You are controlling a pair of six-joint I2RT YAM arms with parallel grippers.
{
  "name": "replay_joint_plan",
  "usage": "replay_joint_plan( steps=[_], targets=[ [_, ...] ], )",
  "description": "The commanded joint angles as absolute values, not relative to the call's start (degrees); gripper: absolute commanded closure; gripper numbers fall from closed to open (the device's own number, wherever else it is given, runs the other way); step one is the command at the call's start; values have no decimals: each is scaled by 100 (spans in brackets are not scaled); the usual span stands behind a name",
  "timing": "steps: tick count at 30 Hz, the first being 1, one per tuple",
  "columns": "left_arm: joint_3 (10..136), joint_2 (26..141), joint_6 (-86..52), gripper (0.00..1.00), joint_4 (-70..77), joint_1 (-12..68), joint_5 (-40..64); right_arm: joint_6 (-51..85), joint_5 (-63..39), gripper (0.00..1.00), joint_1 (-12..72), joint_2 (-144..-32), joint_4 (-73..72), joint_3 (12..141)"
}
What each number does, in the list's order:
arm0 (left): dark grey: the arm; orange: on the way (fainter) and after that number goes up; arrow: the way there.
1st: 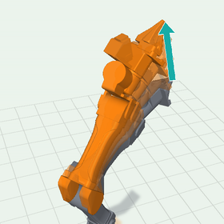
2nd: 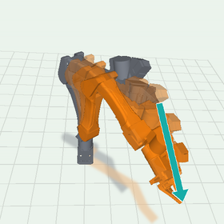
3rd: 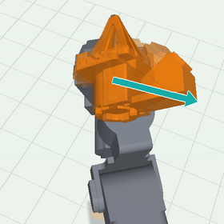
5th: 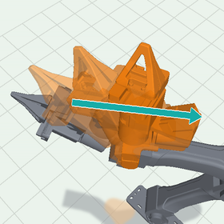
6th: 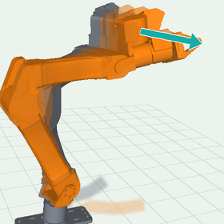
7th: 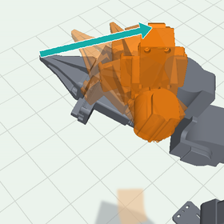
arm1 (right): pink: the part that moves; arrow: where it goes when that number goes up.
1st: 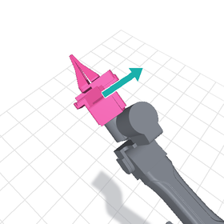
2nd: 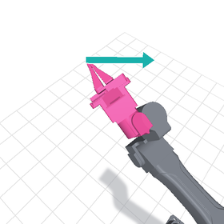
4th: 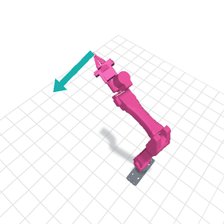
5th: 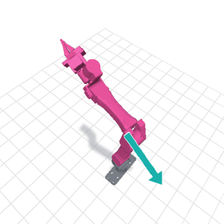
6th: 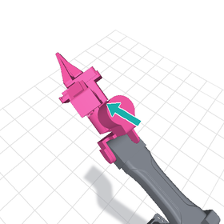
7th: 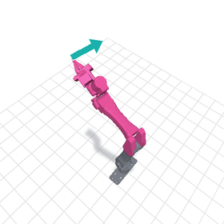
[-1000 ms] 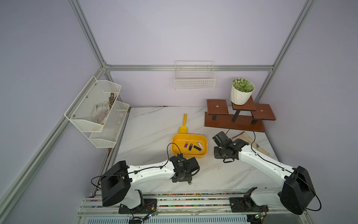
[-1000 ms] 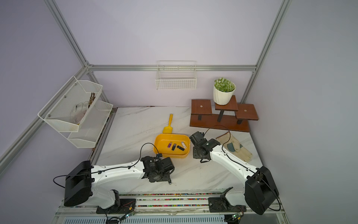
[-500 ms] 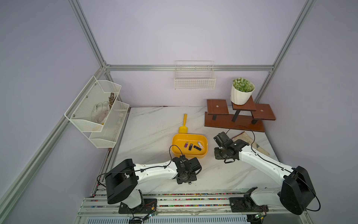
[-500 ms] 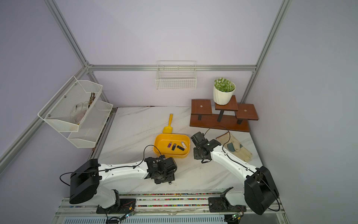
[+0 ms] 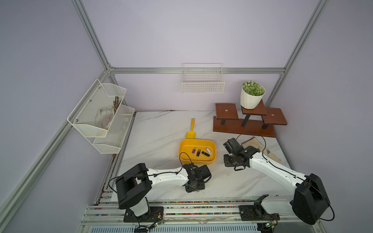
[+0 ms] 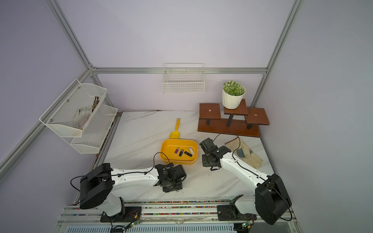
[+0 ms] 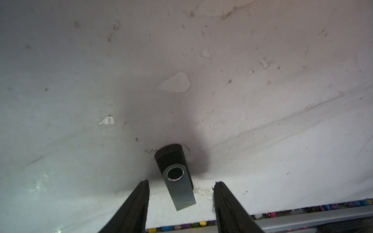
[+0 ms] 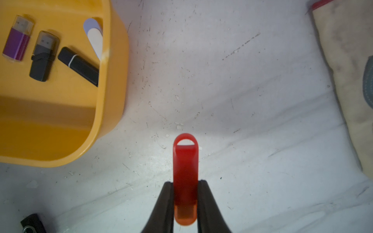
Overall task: Put the usb flash drive into the storage box
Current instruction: Pick up the USB flash from the center of the board.
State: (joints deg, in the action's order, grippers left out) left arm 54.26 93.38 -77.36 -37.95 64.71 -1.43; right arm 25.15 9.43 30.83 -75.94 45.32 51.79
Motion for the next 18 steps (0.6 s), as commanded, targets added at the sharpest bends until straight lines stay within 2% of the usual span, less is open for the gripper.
replay_joint_plan(
  steps=[1,6,13,18],
  targets=[
    [5671,9528,-7653,45,-3956,6504,-98,2463,929,100,3021,-7444,4394,5131],
    [5970,9786,-7520,46,-4295,6526,-131,2450,876,100,3006,-7404,4343,5142],
    [5977,9708,-7526,60,-4560,6530,-254,2427,799,100,2986,-7349,4298,5072],
    [6000,9773,-7446,63,-4655,6530,-247,2426,778,100,2983,-7356,4298,5072]
  ],
)
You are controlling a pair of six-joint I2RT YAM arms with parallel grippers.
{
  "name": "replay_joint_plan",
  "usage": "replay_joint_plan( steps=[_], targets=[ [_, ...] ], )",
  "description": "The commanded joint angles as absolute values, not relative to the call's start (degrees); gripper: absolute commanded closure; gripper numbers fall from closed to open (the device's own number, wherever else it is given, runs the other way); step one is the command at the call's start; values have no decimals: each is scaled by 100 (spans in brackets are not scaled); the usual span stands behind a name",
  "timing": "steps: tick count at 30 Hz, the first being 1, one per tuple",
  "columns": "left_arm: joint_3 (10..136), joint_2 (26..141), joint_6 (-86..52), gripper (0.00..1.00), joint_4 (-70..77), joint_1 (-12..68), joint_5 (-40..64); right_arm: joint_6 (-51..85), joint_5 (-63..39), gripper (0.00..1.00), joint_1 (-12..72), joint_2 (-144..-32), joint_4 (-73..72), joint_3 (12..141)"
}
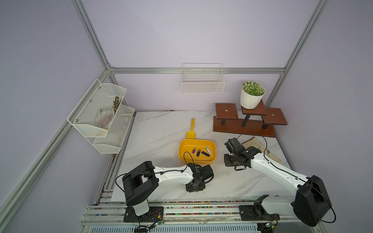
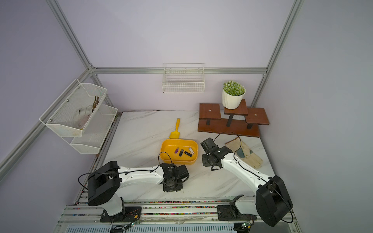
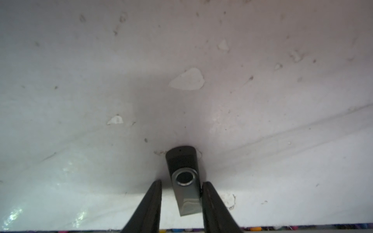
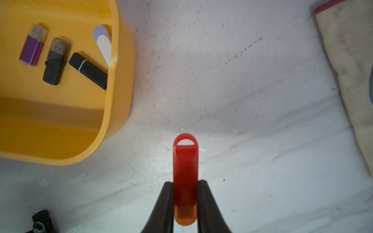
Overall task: Put the usb flash drive into the storage box
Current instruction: Pick up the USB flash from the center of the board.
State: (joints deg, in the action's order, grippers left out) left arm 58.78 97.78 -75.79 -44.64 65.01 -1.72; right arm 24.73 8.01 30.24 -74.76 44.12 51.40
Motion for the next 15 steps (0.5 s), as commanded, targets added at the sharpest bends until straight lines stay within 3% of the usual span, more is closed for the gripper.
replay_joint_plan(
  steps=[1,10,15],
  targets=[
    [6020,9826,-7412,64,-4674,6530,-230,2426,775,100,2988,-7348,4302,5073],
    [6250,9949,-7217,73,-4948,6530,-417,2417,737,100,2984,-7388,4299,5081],
    [6457,10102,-7033,86,-5061,6496,-388,2417,712,100,2984,-7378,4332,5111]
  ],
)
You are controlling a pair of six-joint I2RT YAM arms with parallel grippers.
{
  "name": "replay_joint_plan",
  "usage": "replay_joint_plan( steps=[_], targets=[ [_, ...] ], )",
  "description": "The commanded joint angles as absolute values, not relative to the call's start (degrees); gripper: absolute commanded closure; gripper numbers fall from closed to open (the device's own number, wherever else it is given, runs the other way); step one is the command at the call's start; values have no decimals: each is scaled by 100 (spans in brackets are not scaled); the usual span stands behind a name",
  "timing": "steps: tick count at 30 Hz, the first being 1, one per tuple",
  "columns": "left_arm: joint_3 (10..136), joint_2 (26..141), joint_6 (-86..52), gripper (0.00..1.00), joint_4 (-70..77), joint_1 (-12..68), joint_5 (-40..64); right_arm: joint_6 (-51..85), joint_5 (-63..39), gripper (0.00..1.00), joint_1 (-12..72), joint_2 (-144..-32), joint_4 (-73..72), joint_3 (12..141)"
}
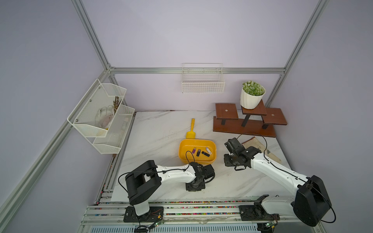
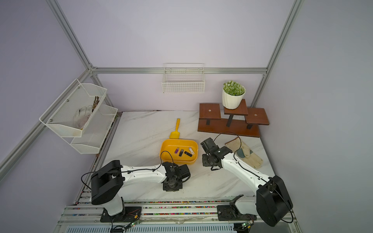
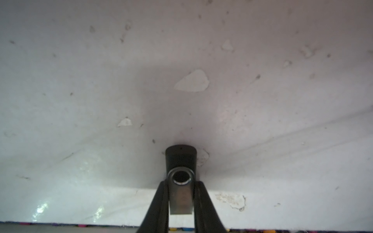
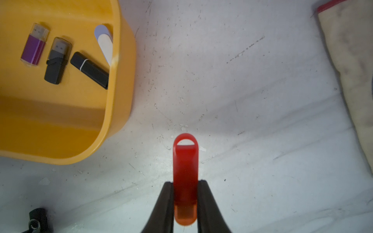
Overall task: Put the usb flash drive into the storage box
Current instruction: Pick up the USB flash from the center of the board.
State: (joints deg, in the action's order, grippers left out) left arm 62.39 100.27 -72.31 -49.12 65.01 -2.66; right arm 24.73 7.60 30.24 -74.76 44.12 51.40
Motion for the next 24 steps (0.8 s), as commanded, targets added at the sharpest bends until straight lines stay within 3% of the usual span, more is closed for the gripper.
replay_joint_plan(
  steps=[1,5,14,24],
  targets=[
    [6484,10116,-7015,89,-5085,6495,-378,2426,701,100,2986,-7368,4343,5116],
    [6583,9999,-6963,100,-5253,6489,-467,2446,690,100,2986,-7322,4371,5142],
    [7227,9329,-6510,100,-6479,6117,-1007,2443,734,100,2987,-7408,4450,5416],
    [8428,9314,-4751,100,-6860,4545,-1245,2461,642,100,2973,-7705,4639,5989]
  ],
)
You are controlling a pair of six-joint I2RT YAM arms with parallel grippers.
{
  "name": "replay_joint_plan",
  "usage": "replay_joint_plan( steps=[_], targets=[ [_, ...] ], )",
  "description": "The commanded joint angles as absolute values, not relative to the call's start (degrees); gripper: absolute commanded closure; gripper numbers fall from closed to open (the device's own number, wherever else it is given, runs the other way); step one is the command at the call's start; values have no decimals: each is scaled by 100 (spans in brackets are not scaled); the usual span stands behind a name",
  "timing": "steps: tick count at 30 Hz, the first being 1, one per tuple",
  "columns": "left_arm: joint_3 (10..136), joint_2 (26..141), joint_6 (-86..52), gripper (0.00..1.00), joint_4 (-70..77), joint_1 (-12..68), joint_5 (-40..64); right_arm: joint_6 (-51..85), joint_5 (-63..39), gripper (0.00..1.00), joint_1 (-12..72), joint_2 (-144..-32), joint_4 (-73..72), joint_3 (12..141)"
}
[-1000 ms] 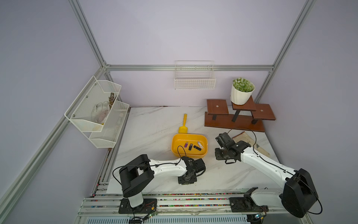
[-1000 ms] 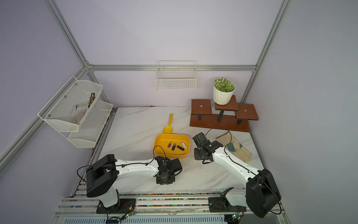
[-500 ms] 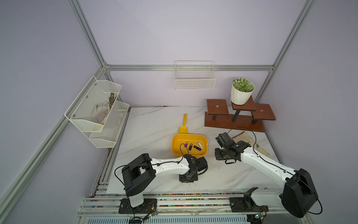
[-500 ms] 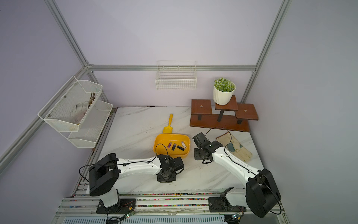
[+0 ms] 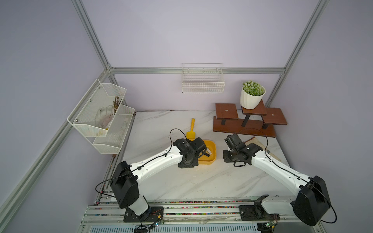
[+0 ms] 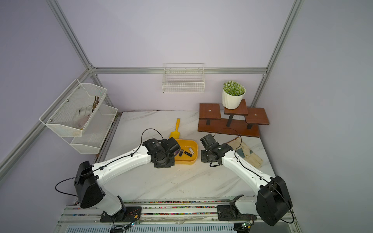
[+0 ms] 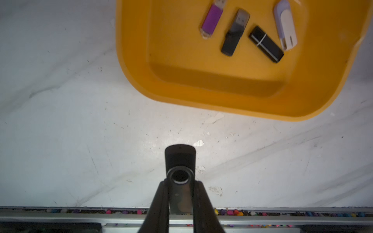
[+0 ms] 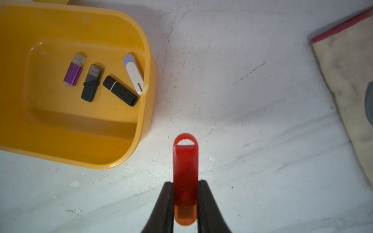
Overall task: Put the usb flash drive into the storage box
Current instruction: Pick up the USB flash from the center of the board, then place the USB flash in the storage box.
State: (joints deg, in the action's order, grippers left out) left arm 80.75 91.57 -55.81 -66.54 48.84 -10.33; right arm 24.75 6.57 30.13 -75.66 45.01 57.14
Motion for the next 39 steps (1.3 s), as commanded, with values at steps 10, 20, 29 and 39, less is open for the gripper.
replay_joint_plan(
  steps=[10,20,29,39],
  targets=[
    [9762,10961,-3451,100,-6430,3768,-904,2460,622,100,2970,-8215,4855,6759],
    [9967,11853,-3023,100,-6146,3629,-798,2479,589,100,2882,-8426,4920,6932],
    [9606,11990,-3114,100,-5632,3618,-561,2470,531,100,2869,-8446,4945,6956],
    [9492,12193,-3103,100,-5550,3621,-741,2478,559,100,2873,-8379,5001,6926]
  ],
)
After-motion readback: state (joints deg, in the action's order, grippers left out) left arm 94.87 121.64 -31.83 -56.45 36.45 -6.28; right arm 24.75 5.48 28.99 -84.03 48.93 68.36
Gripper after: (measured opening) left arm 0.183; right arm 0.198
